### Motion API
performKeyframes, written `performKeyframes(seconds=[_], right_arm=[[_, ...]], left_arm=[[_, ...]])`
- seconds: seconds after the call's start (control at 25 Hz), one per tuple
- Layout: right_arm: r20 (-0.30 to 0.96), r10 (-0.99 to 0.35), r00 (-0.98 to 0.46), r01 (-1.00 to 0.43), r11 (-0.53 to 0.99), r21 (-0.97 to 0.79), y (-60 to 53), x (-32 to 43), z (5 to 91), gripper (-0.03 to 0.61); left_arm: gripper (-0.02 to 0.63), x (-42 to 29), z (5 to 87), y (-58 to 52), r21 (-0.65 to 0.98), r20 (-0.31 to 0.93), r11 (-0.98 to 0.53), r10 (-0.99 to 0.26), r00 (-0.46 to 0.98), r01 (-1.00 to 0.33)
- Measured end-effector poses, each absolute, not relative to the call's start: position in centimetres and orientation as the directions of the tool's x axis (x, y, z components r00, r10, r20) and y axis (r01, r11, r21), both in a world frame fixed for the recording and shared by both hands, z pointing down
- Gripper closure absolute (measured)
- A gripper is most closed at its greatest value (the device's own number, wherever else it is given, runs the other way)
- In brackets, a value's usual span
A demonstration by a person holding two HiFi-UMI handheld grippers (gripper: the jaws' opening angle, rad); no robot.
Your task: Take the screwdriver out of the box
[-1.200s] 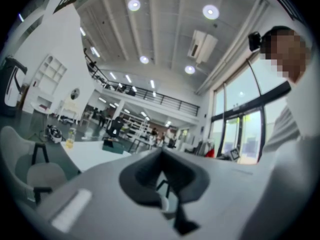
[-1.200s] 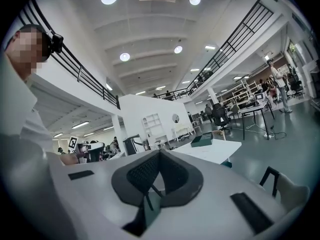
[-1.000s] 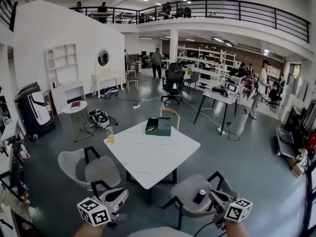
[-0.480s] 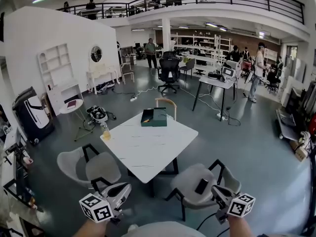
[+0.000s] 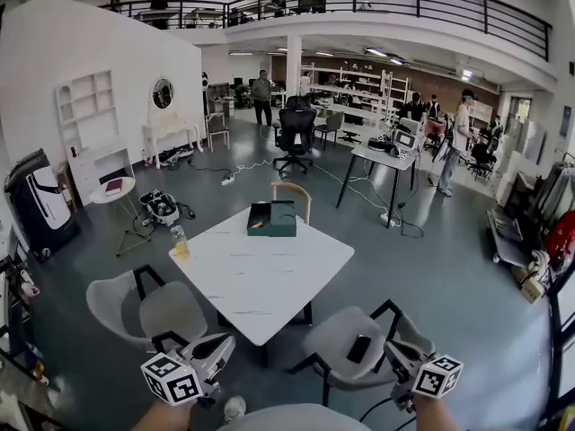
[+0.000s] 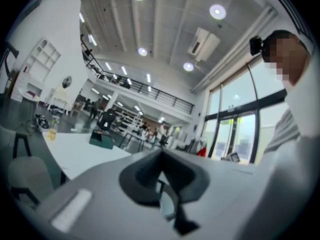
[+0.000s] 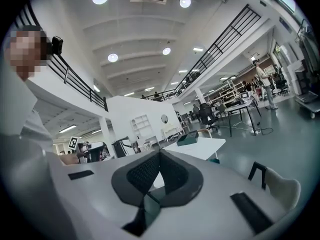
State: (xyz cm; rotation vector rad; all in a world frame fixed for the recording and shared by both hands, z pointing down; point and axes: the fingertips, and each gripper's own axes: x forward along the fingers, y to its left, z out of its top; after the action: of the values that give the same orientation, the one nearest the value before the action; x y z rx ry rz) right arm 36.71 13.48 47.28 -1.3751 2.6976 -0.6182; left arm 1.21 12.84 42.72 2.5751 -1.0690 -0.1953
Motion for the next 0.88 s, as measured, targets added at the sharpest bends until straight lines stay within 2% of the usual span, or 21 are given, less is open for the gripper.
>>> performKeyframes(seconds=[0.32,0.88], right_arm=[[0.141,-0.821,-0.553,-0.806,0.484,-0.341,6.7,30.6,45.5,0.572],[0.15,-0.808,-0.569,-0.805,0.51,-0.303,-7.8,15.3,43.2,0.572]], left_arm=[[0.609,-4.4,42.1,4.6,0.355,-0.024,-0.707,-0.661,0.75,-0.612],[0.609,-18.1,41.5,-8.8,0.349,-0.031,-0.722,-0.645,0.763,-0.597]])
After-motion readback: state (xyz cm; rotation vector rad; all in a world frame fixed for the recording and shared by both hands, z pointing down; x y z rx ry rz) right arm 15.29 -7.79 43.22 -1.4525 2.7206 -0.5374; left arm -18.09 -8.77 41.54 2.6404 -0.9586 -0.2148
